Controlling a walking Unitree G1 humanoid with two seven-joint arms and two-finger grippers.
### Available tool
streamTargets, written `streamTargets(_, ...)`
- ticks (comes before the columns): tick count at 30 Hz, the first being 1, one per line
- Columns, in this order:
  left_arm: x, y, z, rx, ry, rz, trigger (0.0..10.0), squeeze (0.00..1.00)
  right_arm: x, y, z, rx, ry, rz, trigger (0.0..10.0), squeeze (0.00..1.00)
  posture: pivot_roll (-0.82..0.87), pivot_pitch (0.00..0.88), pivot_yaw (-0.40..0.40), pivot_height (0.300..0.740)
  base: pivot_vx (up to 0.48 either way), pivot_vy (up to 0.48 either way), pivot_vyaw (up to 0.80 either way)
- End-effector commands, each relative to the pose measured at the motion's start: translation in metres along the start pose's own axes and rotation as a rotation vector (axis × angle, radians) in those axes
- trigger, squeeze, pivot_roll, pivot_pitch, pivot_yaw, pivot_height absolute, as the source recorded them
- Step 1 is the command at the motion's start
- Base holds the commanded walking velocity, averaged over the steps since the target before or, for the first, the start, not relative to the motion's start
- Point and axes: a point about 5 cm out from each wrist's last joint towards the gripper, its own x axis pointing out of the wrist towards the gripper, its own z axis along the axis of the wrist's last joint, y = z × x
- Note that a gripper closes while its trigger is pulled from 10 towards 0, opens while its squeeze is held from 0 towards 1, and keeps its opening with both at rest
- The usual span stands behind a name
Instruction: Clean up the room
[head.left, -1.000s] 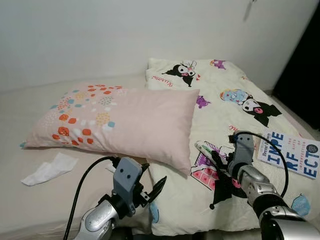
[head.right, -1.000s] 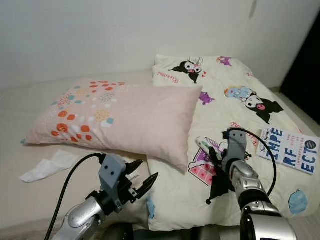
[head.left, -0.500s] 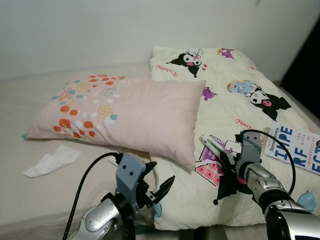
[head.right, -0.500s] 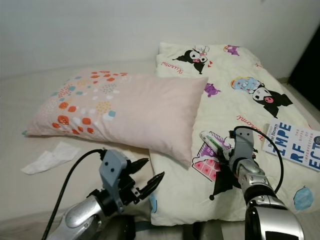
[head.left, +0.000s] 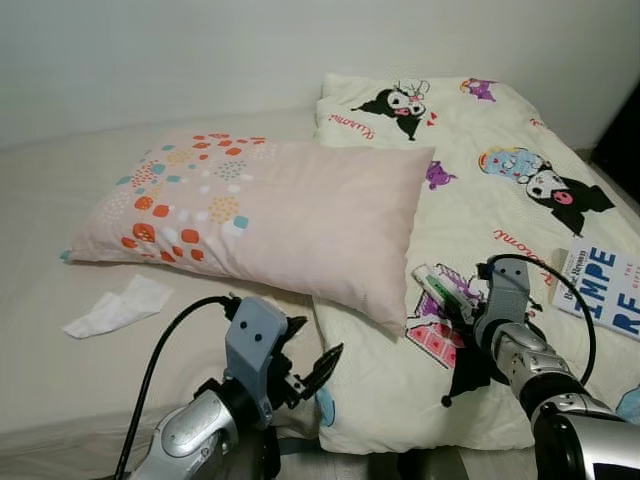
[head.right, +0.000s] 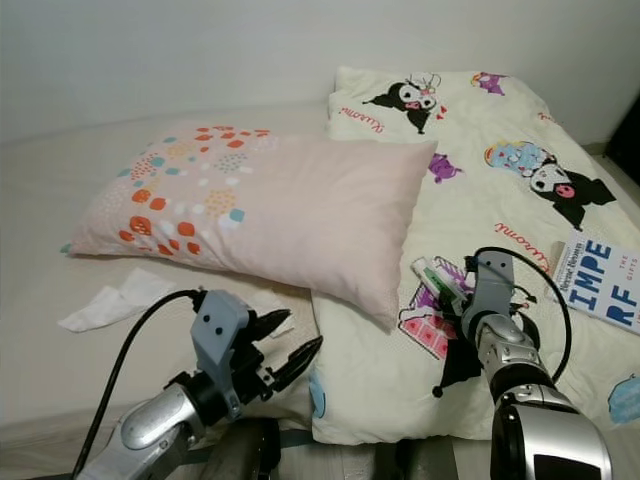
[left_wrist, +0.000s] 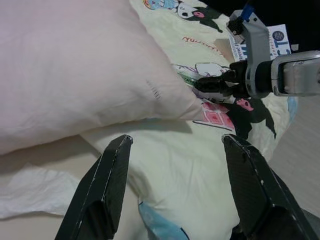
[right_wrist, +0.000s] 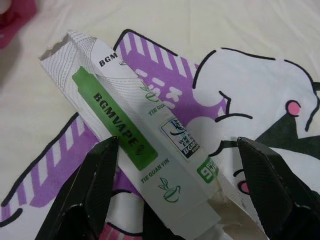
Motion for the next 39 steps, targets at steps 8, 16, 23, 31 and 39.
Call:
streamTargets(8, -0.003, 0.001, -0.001, 0.016, 0.028, 0.014, 10.0, 0.00, 0.000, 0.016, -0.022, -0.042, 0.103, 0.087, 10.0, 0.00, 0.25, 0.321, 0.053, 0.602, 0.000, 0.000, 0.00)
streamTargets(16, -0.002, 0.002, 0.000, 0.015, 0.028, 0.019, 10.0, 0.00, -0.001, 0.024, -0.033, -0.081, 0.151, 0.160, 10.0, 0.00, 0.24, 0.315, 0.055, 0.602, 0.000, 0.000, 0.00)
streamTargets(23, 0.000, -0.001, 0.003, -0.001, 0.015, -0.012, 10.0, 0.00, -0.002, 0.019, -0.034, -0.099, 0.156, 0.137, 10.0, 0.00, 0.23, 0.312, 0.054, 0.602, 0.000, 0.000, 0.00)
streamTargets(31, 0.001, -0.020, 0.007, -0.004, 0.004, -0.168, 10.0, 0.00, -0.003, 0.015, -0.033, -0.125, 0.160, 0.134, 10.0, 0.00, 0.22, 0.310, 0.056, 0.602, 0.000, 0.000, 0.00)
streamTargets(39, 0.009, -0.015, 0.005, -0.008, -0.010, -0.116, 10.0, 0.00, -0.003, 0.011, -0.031, -0.128, 0.150, 0.121, 0.0, 0.00, 0.20, 0.298, 0.044, 0.602, 0.000, 0.000, 0.00)
